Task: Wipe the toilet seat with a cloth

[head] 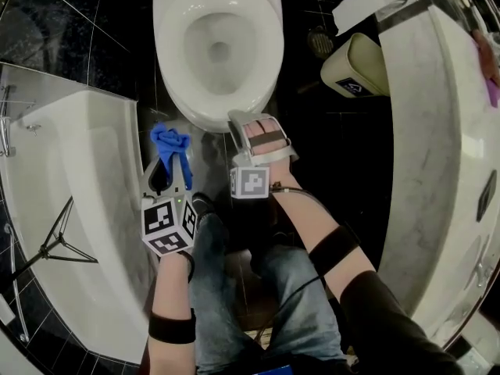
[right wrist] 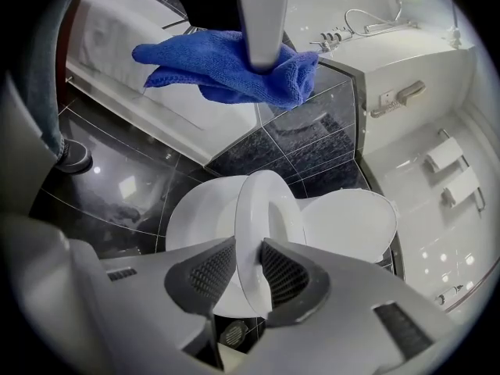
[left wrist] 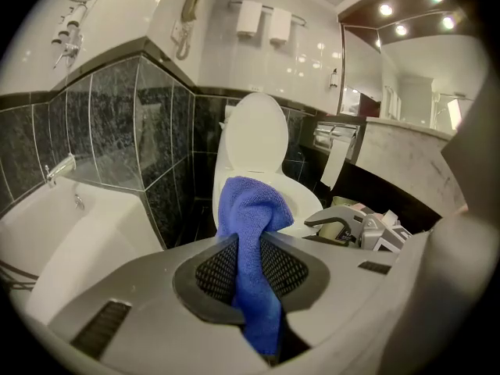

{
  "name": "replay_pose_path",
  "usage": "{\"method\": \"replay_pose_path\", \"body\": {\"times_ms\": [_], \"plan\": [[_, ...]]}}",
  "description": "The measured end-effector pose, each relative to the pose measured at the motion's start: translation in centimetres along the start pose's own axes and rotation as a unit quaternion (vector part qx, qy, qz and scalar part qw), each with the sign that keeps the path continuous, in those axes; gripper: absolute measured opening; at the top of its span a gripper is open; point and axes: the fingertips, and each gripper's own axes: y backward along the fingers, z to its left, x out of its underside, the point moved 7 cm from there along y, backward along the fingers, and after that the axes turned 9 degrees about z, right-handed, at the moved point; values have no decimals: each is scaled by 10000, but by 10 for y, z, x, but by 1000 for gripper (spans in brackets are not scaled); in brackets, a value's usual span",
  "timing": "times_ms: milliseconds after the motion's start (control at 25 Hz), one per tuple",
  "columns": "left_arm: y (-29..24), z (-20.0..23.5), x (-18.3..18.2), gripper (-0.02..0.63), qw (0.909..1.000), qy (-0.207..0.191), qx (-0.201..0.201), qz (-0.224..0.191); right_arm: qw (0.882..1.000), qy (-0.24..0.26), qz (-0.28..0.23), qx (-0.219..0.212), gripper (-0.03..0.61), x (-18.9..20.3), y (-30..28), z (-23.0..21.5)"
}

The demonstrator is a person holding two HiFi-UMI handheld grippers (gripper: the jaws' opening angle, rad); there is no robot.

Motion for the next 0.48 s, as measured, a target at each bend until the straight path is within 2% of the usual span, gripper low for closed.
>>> {"method": "replay_pose_path", "body": {"times_ms": [200, 280, 480], "plan": [[1, 3, 0, 71, 10000, -69, -10, 8, 9996, -47, 74, -256, 132, 2, -3, 16], [1, 5, -2, 71, 10000, -82, -6, -6, 9997, -79, 83, -235, 61, 4, 0, 20], [7, 2, -7, 70, 9999, -99, 16, -27, 9985, -394, 177, -331, 52, 12, 16, 17]]}}
